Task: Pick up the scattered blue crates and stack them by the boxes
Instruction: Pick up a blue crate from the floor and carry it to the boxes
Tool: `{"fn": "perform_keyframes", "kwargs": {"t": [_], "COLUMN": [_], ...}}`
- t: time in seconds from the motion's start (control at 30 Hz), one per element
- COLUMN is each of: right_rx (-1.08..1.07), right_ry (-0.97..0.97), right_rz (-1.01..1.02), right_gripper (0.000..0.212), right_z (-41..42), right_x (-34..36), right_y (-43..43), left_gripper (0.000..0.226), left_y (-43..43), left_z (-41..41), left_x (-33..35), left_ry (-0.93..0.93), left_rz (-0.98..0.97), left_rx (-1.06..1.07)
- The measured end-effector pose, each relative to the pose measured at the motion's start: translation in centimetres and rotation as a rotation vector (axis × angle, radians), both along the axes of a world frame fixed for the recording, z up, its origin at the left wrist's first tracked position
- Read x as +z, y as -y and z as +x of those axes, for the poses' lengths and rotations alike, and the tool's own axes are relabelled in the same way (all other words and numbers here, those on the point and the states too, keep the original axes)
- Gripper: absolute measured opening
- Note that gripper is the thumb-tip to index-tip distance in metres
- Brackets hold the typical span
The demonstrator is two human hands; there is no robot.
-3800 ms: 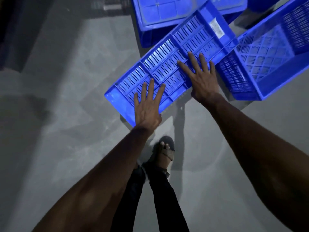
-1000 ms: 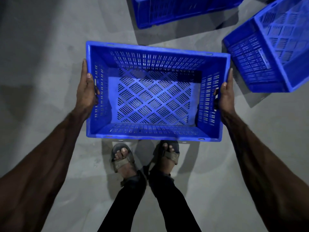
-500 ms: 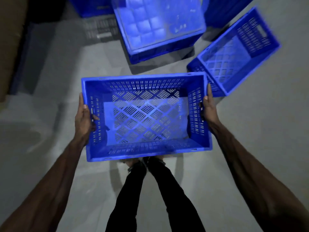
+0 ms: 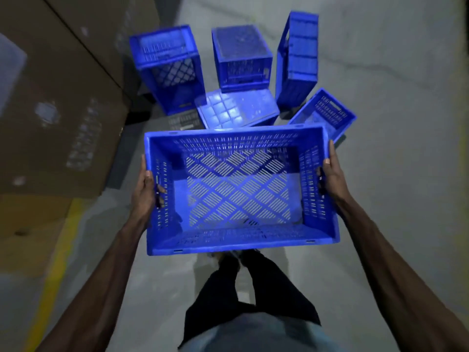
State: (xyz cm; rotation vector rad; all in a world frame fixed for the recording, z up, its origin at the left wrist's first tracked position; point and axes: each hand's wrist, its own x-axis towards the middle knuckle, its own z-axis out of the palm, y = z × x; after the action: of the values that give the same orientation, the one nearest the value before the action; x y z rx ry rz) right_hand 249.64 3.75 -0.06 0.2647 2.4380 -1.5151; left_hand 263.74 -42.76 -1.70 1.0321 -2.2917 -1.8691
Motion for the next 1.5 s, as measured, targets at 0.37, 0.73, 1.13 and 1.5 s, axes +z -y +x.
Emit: {"fn": "perform_keyframes", "kwargs": {"t": [0.37,0.73,1.13,1.5], "right_rx": [-0.113,-0.369,-0.563,-0.663], "right_ry": [0.023,0.045,-0.101,-0.084], "right_rz": [-0.217,-0.254,-0.041,-0.016], "right_gripper": [0.050,0.050,0.049,0.051], "right_z": [8.8,16.4,19.5,8.7], "right_x": [10.4,9.3,9.3,8.2], "right_y": [-5.9,-22.9,-50.2,-69.1], "left_gripper": [0.046,0.046,0.047,0.046], "left_y": [-5.2,-22.2,-51.3,-72.1], "left_z": [0.7,-1.9,-9.0,-24.0], "left_x": [9.7,10.5,10.6,9.0], "left_ry": [-0.042,-0.069,-0.115,-0.115], "left_rz": [0.201,-0.039,-0.084,-0.066], "left_rx": [-0.118,-0.320,-0.505,-0.589]}}
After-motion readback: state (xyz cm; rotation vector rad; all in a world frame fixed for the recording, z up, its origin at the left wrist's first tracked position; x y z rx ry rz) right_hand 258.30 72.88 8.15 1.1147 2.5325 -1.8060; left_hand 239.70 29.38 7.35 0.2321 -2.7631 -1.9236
